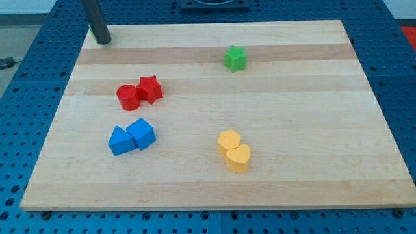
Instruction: Place red circle vertically above the green star
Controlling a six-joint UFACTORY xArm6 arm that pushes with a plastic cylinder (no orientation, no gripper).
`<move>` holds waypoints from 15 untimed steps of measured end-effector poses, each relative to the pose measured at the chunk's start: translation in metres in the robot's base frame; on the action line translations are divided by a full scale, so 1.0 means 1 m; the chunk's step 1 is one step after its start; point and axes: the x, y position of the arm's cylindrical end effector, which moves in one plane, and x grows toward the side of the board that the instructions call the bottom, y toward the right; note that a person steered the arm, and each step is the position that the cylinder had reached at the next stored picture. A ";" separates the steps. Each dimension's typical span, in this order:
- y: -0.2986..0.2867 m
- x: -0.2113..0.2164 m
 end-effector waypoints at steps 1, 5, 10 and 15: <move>0.004 0.009; 0.002 0.144; 0.105 0.201; 0.080 0.140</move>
